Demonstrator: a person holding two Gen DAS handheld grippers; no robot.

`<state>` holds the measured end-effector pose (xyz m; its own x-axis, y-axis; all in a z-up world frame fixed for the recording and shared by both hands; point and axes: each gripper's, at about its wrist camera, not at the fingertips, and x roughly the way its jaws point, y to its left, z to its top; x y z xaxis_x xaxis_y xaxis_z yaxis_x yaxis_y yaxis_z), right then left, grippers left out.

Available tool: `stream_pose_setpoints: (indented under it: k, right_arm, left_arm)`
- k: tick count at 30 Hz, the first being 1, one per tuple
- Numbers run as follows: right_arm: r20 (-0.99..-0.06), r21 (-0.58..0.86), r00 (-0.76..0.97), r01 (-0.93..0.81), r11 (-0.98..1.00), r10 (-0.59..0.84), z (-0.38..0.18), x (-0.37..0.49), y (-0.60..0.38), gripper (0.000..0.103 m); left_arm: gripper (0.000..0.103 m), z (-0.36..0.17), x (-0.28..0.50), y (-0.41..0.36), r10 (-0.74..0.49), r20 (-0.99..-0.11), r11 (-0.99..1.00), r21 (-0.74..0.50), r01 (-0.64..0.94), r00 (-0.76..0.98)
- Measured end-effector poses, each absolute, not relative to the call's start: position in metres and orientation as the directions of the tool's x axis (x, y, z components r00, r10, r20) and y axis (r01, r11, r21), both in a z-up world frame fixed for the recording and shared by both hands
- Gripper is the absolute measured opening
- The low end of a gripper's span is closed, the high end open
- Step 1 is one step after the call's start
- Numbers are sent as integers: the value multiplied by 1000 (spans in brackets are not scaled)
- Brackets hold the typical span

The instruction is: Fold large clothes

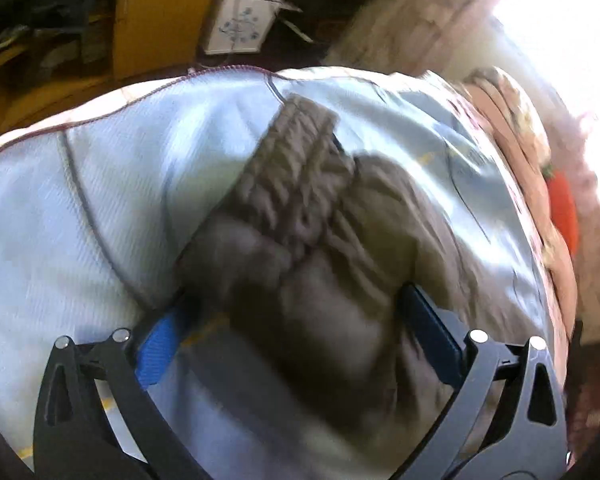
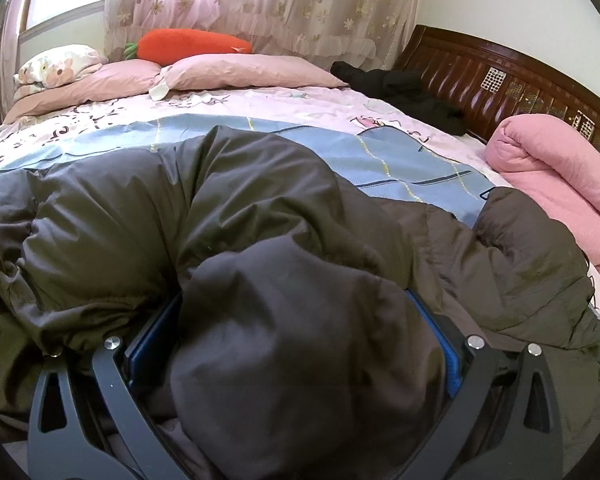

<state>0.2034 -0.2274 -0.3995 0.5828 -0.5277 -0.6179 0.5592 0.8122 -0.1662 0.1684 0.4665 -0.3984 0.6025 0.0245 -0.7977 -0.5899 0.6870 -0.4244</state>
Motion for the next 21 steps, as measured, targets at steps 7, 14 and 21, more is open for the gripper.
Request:
stream_pose_setpoints:
  k: [7,14,21]
  right_arm:
    - [-607,-179,580,567,804,-543,-400,201,-226,102]
    - [-608,-138,600,566,813,-520,-399,196,-232,102]
    - [-638,-126,588,558,820,-497,-396,197,-234,102]
  left_arm:
    - [61,-391,191,439,262,-832,705,-180,-686,488]
    - [15,-354,211,372,472,-735,853,239,-465,488]
    - [15,-275,204,323,437,-651,885,187,-427,621]
